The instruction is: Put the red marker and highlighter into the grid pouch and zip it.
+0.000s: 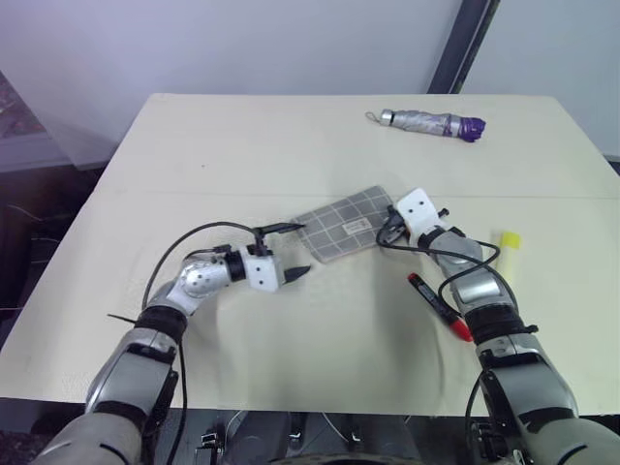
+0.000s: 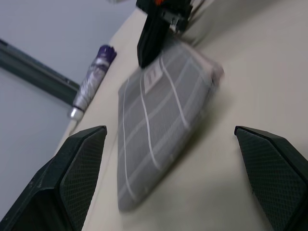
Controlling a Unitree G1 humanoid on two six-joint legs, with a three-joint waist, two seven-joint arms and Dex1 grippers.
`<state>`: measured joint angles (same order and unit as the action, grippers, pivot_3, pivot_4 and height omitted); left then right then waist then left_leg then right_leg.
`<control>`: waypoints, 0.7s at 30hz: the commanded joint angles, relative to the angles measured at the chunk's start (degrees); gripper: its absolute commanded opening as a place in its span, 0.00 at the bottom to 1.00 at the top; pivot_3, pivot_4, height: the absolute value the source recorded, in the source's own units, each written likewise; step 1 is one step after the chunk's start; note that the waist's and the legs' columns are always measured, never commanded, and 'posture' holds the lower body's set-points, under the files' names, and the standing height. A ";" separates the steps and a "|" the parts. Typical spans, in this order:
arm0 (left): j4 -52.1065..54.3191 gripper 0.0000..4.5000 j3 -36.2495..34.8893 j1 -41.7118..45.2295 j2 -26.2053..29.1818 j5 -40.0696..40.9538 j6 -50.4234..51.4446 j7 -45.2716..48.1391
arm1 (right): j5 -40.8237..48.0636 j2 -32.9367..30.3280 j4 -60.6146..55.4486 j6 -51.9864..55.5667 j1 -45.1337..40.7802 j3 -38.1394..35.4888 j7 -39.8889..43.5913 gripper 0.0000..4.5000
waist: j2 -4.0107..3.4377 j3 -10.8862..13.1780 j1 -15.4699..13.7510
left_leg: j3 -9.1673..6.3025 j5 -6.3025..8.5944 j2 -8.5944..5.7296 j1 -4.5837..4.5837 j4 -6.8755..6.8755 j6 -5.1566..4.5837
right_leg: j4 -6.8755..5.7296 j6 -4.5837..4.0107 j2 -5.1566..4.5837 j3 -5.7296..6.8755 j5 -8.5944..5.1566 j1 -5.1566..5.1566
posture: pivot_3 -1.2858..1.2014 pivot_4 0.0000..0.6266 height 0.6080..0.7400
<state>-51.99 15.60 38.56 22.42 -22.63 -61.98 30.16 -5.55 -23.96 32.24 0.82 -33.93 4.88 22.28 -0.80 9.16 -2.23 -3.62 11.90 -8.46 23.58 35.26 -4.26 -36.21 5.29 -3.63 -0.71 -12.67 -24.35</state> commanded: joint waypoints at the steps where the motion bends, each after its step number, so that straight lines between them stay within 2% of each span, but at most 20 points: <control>1: -2.95 1.00 3.22 2.80 -2.06 -5.39 1.03 -6.04 | 0.21 0.31 -3.01 0.18 0.59 -0.29 0.43 0.01 | 0.00 0.00 -0.07 | 0.00 0.00 0.00 0.00 0.02 0.00 | 0.00 0.02 0.00 0.00 0.01 0.01 | 0.52 0.24 1.00; 4: -5.82 1.00 4.86 5.31 -3.02 -7.37 2.19 -8.78 | 0.44 0.13 -4.87 0.73 1.49 -0.55 0.77 0.01 | 0.02 -0.01 -0.06 | 0.00 0.00 0.00 0.00 0.09 -0.01 | -0.01 0.09 0.01 0.00 0.05 0.03 | 0.52 0.24 1.00; 7: -10.44 0.83 4.88 6.53 -5.09 -4.06 6.75 -3.80 | 0.55 -0.24 -6.28 1.39 2.32 -1.15 0.62 0.00 | 0.03 -0.03 0.02 | 0.00 0.00 0.00 0.00 0.12 -0.01 | -0.02 0.11 0.02 0.00 0.06 0.04 | 0.52 0.24 1.00; 10: -11.56 0.48 5.48 7.20 -5.23 -4.56 6.01 -4.79 | 0.74 -0.27 -7.95 2.23 3.25 -1.79 0.19 0.00 | 0.07 -0.05 0.05 | 0.00 0.00 0.02 0.00 0.17 -0.02 | -0.04 0.13 0.02 0.01 0.07 0.05 | 0.52 0.24 1.00; 14: -11.81 0.04 4.43 7.68 -6.07 -1.38 7.08 -1.99 | 1.24 -0.21 -11.32 3.30 4.49 -2.36 0.61 0.00 | 0.05 -0.09 0.07 | -0.01 0.00 0.03 -0.04 0.22 -0.02 | -0.10 0.13 0.03 0.01 0.07 0.08 | 0.52 0.24 1.00; 16: -11.88 0.01 3.73 7.67 -6.47 1.17 7.73 0.99 | 2.92 0.11 -13.12 3.66 5.05 -2.79 2.24 0.00 | 0.06 -0.09 0.10 | -0.01 0.00 0.03 -0.05 0.26 -0.02 | -0.10 0.13 0.03 0.01 0.07 0.10 | 0.52 0.24 1.00; 17: -11.79 0.00 3.35 7.59 -6.62 2.57 7.94 2.63 | 4.74 0.38 -14.39 4.28 5.45 -3.35 3.75 0.09 | 0.06 -0.09 0.11 | -0.01 0.01 0.03 -0.04 0.28 -0.03 | -0.10 0.13 0.03 0.01 0.07 0.11 | 0.52 0.24 1.00; 18: -11.62 0.00 2.85 7.61 -6.73 3.69 8.38 3.44 | 6.32 0.35 -15.90 4.43 5.92 -3.82 5.16 0.12 | 0.06 -0.09 0.10 | -0.01 0.01 0.03 -0.05 0.28 -0.03 | -0.10 0.13 0.03 0.01 0.07 0.11 | 0.52 0.24 1.00; 19: -11.40 0.00 2.44 7.65 -6.80 4.54 8.81 3.85 | 6.78 0.21 -17.06 4.68 6.21 -4.28 5.19 0.20 | 0.06 -0.09 0.11 | -0.01 0.03 0.03 -0.04 0.28 -0.05 | -0.09 0.14 0.03 0.01 0.07 0.10 | 0.52 0.24 1.00; 21: -10.71 0.00 1.10 7.56 -6.97 6.79 9.85 4.73 | 7.99 -0.17 -19.07 5.89 6.56 -6.18 4.20 0.43 | 0.06 -0.08 0.11 | -0.01 0.06 0.03 -0.03 0.28 -0.10 | -0.08 0.13 0.03 0.00 0.07 0.09 | 0.52 0.24 1.00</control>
<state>-62.39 16.93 47.45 15.82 -17.20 -53.04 33.46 0.51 -23.69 16.87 6.16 -27.08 1.45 26.86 -0.74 9.07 -2.13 -3.63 11.97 -8.43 23.56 35.54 -4.37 -36.28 5.42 -3.60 -0.71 -12.60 -24.27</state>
